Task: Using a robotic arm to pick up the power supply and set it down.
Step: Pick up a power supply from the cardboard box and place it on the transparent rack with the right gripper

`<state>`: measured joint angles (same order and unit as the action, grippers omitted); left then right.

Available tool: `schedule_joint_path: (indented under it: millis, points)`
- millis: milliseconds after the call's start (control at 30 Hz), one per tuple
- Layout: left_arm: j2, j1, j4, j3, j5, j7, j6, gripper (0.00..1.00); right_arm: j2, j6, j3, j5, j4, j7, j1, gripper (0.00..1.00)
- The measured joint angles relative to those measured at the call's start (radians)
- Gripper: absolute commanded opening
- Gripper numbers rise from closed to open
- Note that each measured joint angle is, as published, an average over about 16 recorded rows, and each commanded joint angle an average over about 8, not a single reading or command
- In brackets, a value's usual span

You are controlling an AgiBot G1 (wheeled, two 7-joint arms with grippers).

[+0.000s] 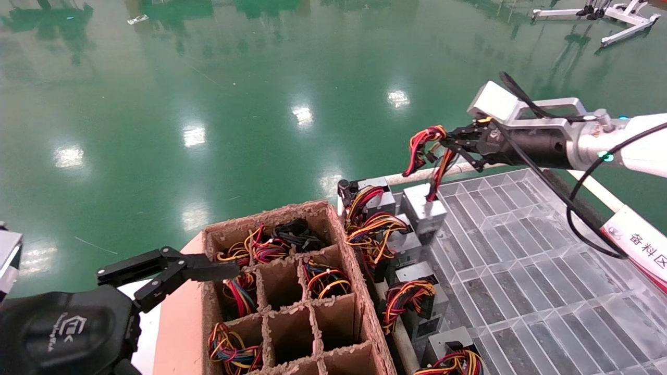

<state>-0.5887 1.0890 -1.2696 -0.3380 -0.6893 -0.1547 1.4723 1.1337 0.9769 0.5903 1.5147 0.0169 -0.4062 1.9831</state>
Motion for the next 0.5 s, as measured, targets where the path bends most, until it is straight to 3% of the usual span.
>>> schedule_joint_path:
  millis: [500]
  points:
    - [0.000,0.000,0.000,0.000,0.000,0.000,0.000,1.00,0.050,-0.114,-0.013,-0.019,-0.015,0.012,-0.030,0.00]
